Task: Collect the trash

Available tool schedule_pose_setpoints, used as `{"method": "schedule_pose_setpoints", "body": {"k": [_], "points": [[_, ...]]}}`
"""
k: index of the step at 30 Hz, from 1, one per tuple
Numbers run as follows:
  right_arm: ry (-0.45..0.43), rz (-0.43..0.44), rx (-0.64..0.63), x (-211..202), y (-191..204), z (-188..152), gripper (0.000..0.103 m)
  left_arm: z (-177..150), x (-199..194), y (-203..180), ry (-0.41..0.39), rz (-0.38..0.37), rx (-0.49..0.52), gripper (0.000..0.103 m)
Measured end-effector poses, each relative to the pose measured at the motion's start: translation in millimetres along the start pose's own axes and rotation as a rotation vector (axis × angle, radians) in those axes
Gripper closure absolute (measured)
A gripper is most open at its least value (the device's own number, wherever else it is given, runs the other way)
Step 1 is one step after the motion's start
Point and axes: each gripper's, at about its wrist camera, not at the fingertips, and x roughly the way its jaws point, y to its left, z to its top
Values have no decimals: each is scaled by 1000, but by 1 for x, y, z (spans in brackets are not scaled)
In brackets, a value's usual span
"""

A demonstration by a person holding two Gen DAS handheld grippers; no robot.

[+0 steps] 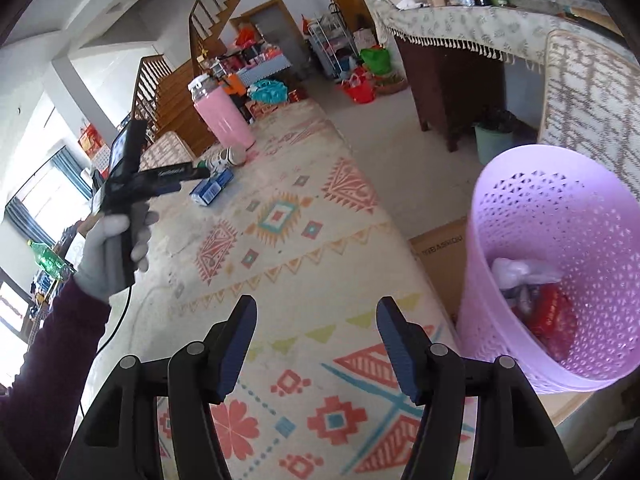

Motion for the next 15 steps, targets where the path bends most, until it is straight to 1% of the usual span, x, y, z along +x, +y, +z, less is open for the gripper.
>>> {"method": "schedule_pose_setpoints", "body": {"k": [5, 7, 8, 9, 10, 12, 15], "points": [[16, -8, 7, 9, 0, 1, 36, -1, 17, 0, 37, -22, -17, 22], [21, -7, 11, 12, 1, 1, 36, -5, 20, 1, 51, -17, -27, 22], [22, -8, 12, 13, 1, 0, 36, -6, 20, 1, 52, -19, -30, 26], [24, -7, 14, 14, 1, -1, 36, -8, 19, 0, 54, -18, -33, 32], [26, -5, 15, 15, 1, -1, 36, -10, 19, 0, 68, -7, -36, 45], [28, -4, 14, 16, 2, -1, 36, -15, 15, 1, 84, -6, -46, 50], [26, 0, 6, 13, 4, -5, 36, -30, -1, 0, 97, -19, -55, 51]]}}
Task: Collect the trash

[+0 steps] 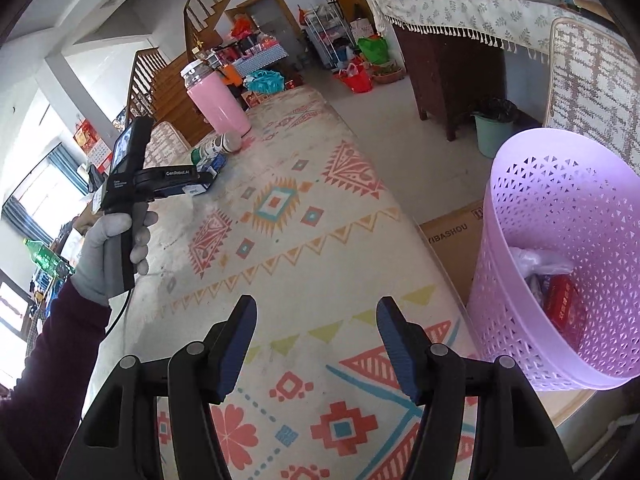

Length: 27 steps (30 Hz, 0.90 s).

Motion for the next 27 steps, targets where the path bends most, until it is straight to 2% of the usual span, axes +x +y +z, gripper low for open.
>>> {"method": "schedule_pose_setpoints", "body": {"k": [8, 10, 13, 17, 22, 25, 27], "points": [[10, 28, 1, -10, 2, -13, 36, -65, -68, -13, -19, -59, 12, 50], [11, 36, -2, -14, 4, -18, 36, -80, -86, -16, -31, -82, 12, 47], [5, 48, -7, -22, 7, -25, 35, -100, -110, -15, -56, -108, -16, 37], [-20, 45, -16, -40, 6, -37, 34, -124, -143, -15, -99, -101, -41, 36], [-70, 5, -7, -72, -9, -53, 33, -159, -191, -18, -216, -92, -76, 26], [-120, -35, 20, -98, -25, -61, 33, -178, -217, -26, -287, -47, -80, 24], [-150, -78, 30, -115, -36, -66, 33, -191, -235, -32, -350, -12, -79, 16]]}}
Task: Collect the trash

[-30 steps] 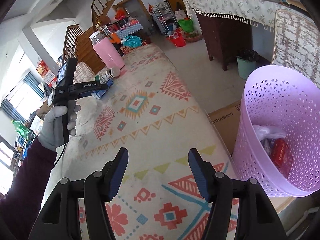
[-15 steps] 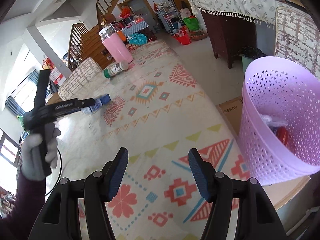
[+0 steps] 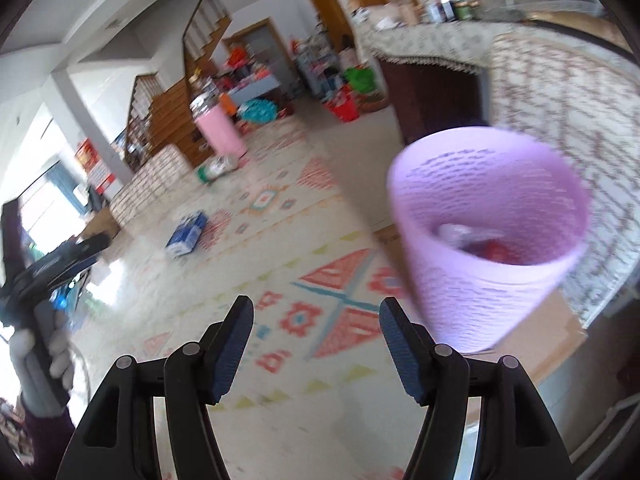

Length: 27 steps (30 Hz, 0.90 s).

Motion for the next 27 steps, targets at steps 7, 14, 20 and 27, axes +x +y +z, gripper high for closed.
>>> {"method": "schedule_pose_setpoints", "body": {"k": [7, 14, 20, 27], "points": [[-65, -81, 27, -38, -10, -8, 32, -16, -60, -21, -191, 109, 22, 6], [-108, -155, 21, -50, -4, -30, 29, -27, -91, -56, -290, 153, 78, 3], [-106, -222, 17, -54, -10, -37, 29, -33, -77, -88, -235, 40, 110, 3], [-117, -315, 6, -61, -23, -38, 27, -47, -52, -121, -114, -52, 137, 3]]}}
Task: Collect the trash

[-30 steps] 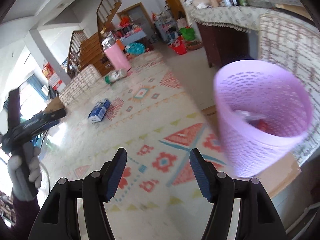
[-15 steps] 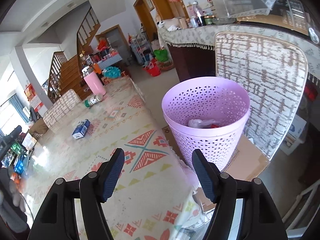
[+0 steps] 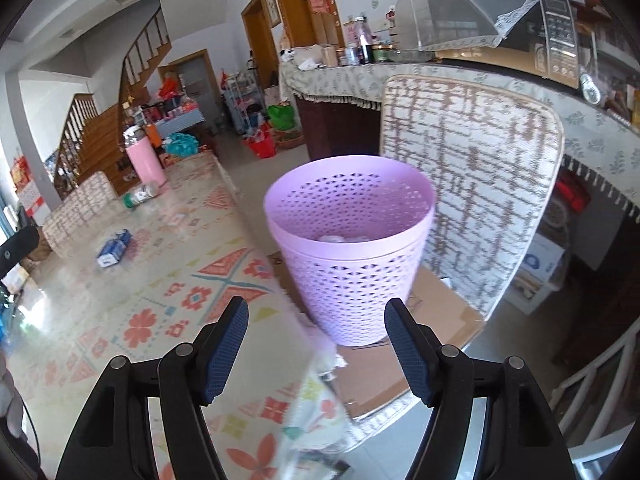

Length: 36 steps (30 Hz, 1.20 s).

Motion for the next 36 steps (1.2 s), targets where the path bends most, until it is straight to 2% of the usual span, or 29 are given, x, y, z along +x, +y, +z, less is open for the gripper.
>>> {"method": "schedule_pose_setpoints", "body": {"k": [13, 19, 36], "points": [[4, -30, 8, 6, -10, -3, 25, -22, 25, -25, 125, -7, 47, 3], [8, -46, 28, 9, -20, -3, 25, -28, 34, -37, 154, 18, 94, 3], [24, -77, 40, 20, -33, -1, 24, -30, 51, -58, 215, -37, 143, 3]]}}
